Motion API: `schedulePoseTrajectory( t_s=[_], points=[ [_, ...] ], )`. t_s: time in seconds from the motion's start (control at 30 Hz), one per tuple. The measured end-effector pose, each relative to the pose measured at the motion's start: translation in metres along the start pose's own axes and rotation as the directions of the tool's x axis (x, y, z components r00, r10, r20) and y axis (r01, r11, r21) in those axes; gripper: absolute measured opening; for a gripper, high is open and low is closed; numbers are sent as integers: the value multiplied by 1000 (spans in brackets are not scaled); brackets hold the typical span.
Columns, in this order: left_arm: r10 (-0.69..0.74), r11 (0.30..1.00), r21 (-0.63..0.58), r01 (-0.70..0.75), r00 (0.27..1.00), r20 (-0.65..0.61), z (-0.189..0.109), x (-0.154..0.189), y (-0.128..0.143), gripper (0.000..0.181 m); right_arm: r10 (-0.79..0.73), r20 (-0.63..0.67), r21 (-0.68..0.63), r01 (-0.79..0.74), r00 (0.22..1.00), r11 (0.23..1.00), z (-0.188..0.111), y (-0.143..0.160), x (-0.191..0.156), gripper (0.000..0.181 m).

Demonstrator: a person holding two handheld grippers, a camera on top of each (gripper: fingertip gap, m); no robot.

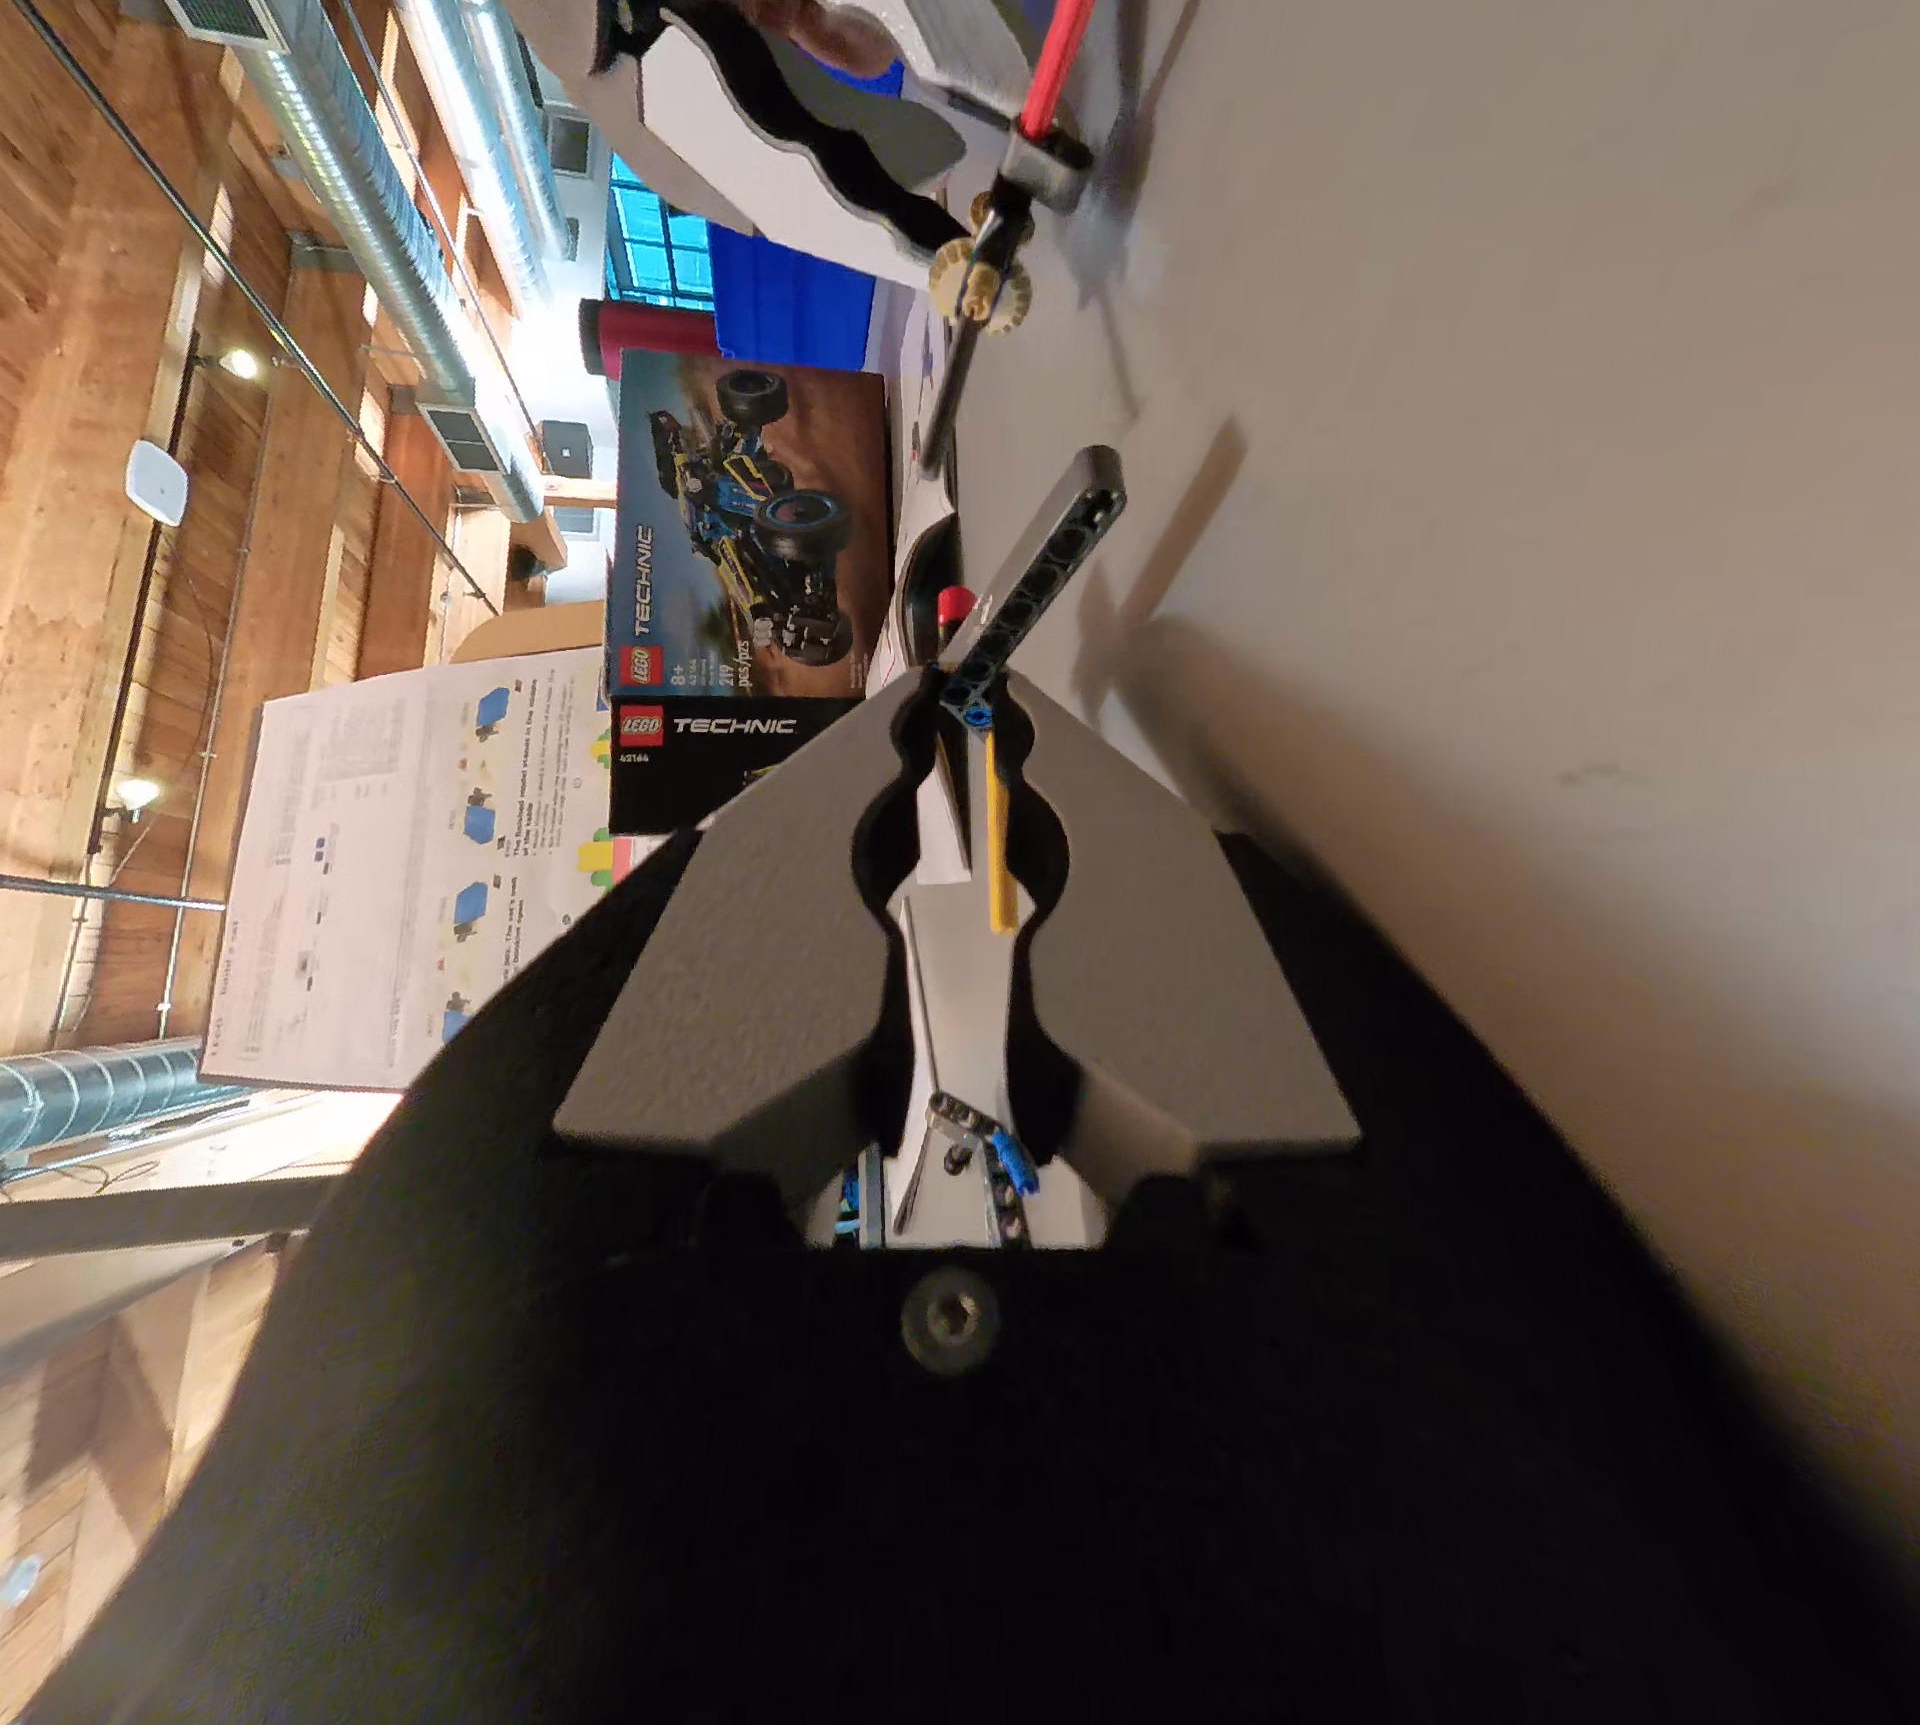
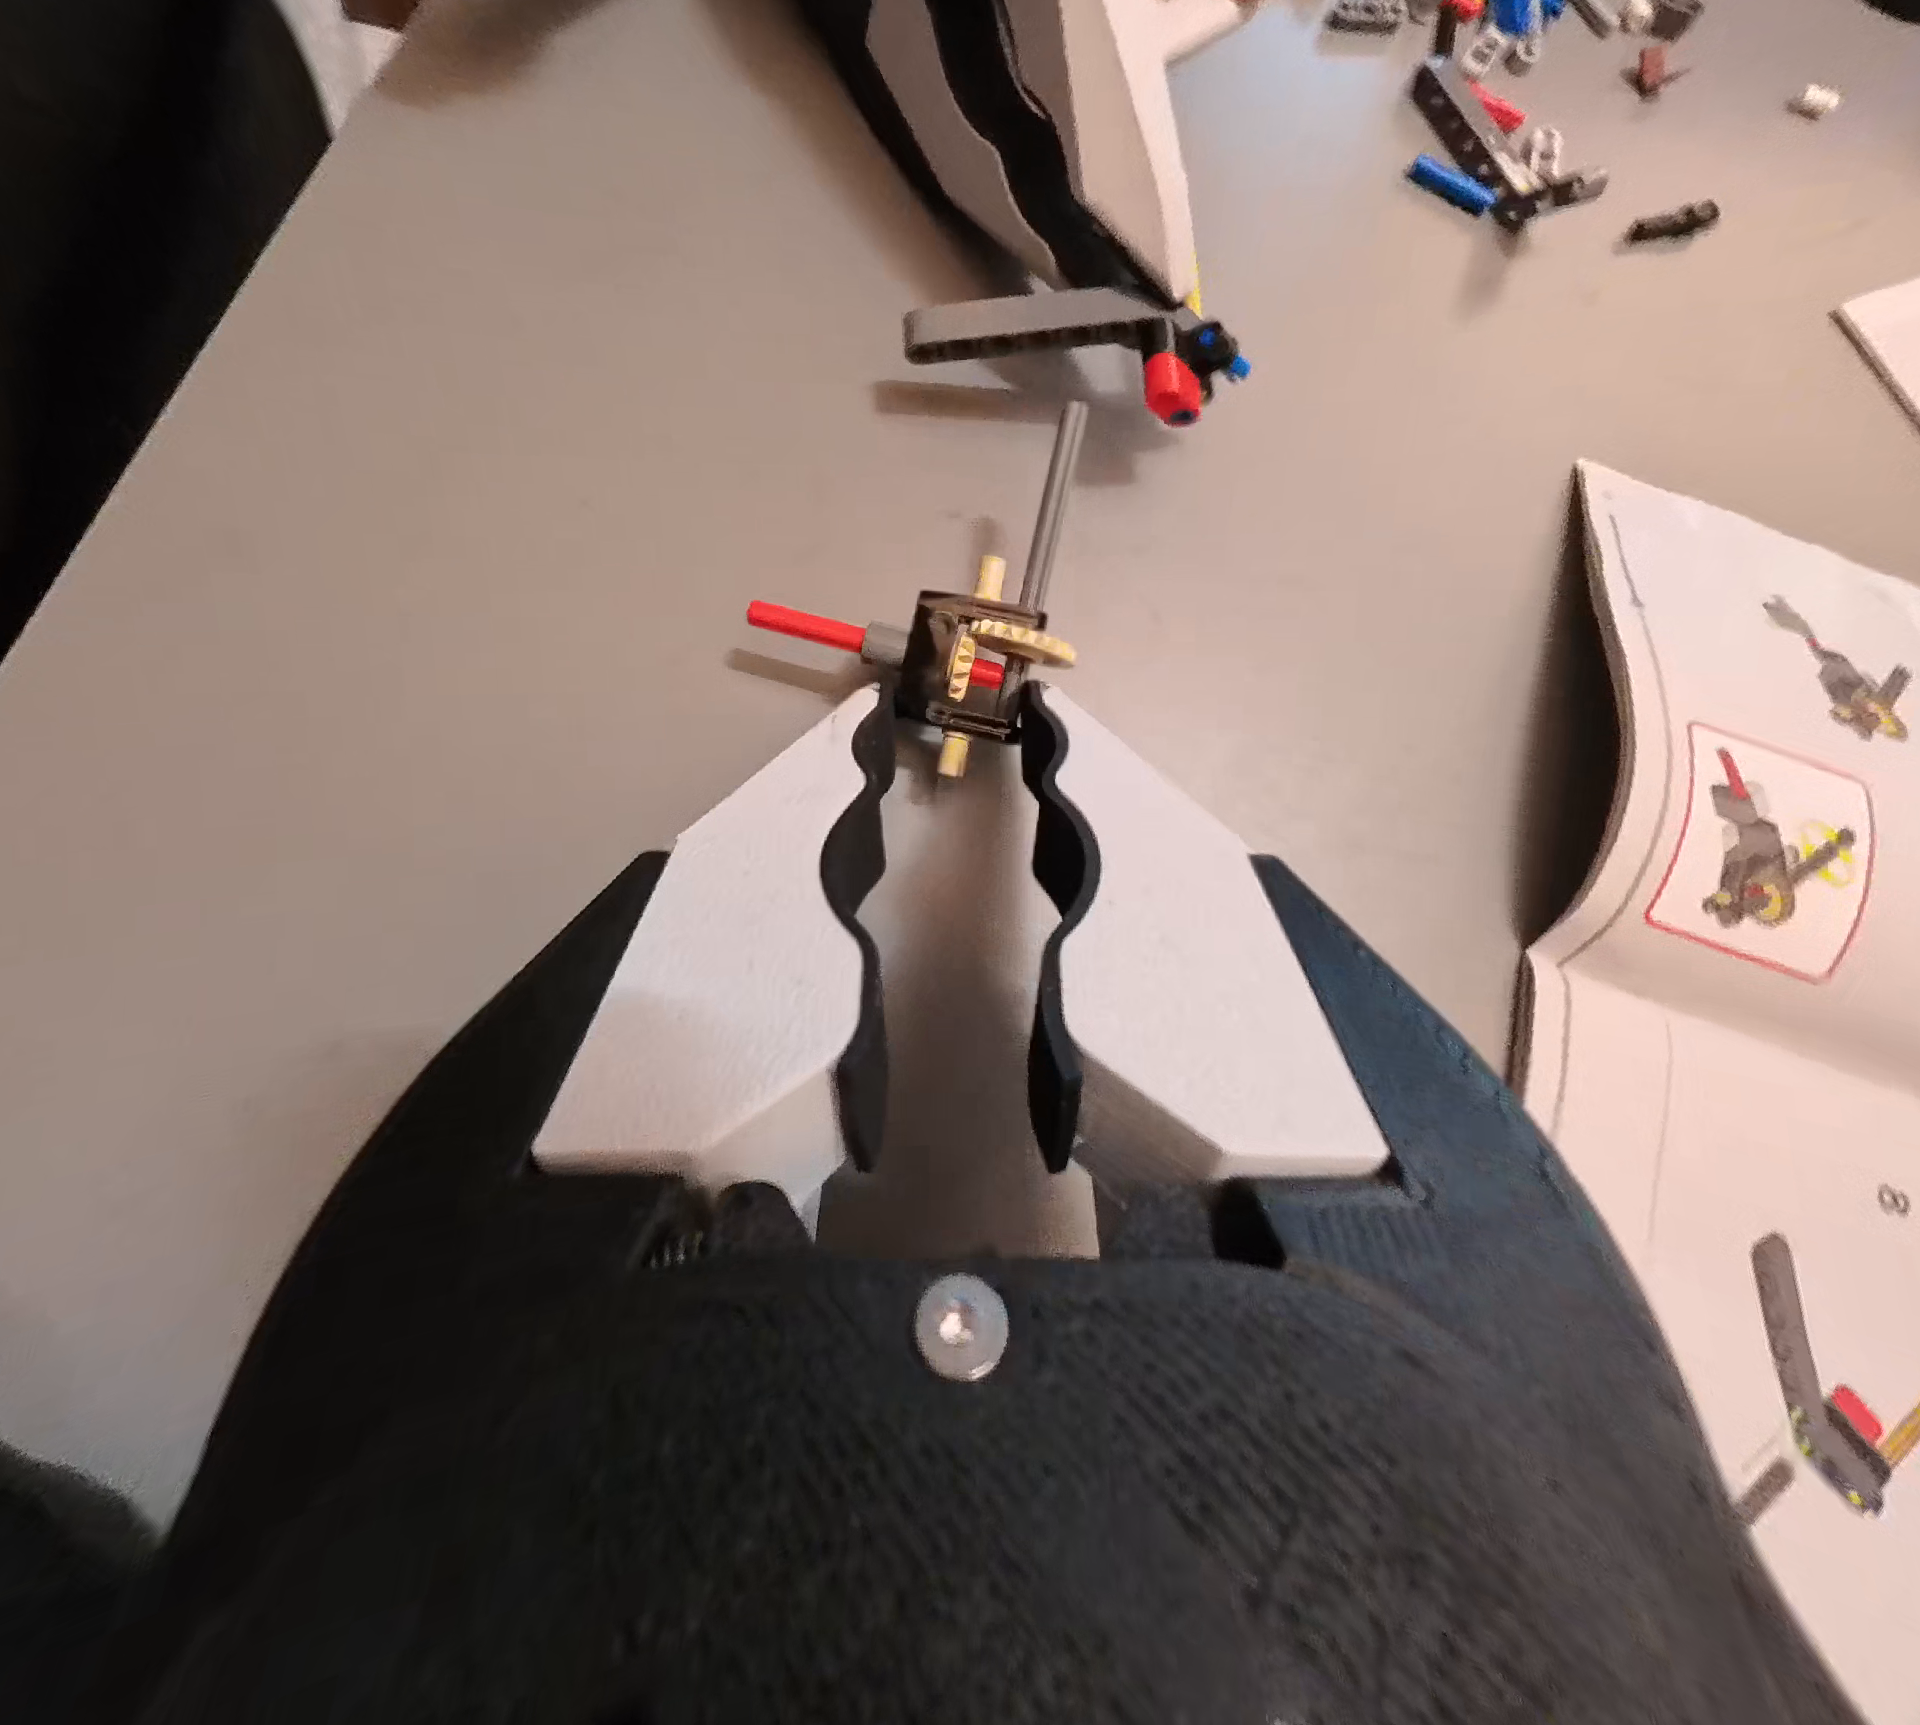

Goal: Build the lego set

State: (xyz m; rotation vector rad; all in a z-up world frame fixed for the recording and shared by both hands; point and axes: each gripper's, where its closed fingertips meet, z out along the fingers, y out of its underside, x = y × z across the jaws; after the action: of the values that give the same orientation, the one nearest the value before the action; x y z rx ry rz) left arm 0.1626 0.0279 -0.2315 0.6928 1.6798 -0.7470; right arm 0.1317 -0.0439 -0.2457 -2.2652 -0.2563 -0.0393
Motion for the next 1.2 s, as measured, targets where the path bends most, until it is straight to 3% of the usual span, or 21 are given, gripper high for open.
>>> schedulePoseTrajectory(
  t_s=[0.03,0.23,1.2],
  points=[
    [-3,1000,7,3,1000,-1,0,0,-1,7,-18,23,10,18,1000,1000,-1,-2,-3,21],
    [-19,998,53,20,1000,-18,-1,3,-9,7,-147,-47,-125,140,988,982,-11,1,18,22],
    [217,969,133,-210,975,-45,-1,8,-30,6,10,140,-75,1,990,997,0,8,-8,21]
  ],
)
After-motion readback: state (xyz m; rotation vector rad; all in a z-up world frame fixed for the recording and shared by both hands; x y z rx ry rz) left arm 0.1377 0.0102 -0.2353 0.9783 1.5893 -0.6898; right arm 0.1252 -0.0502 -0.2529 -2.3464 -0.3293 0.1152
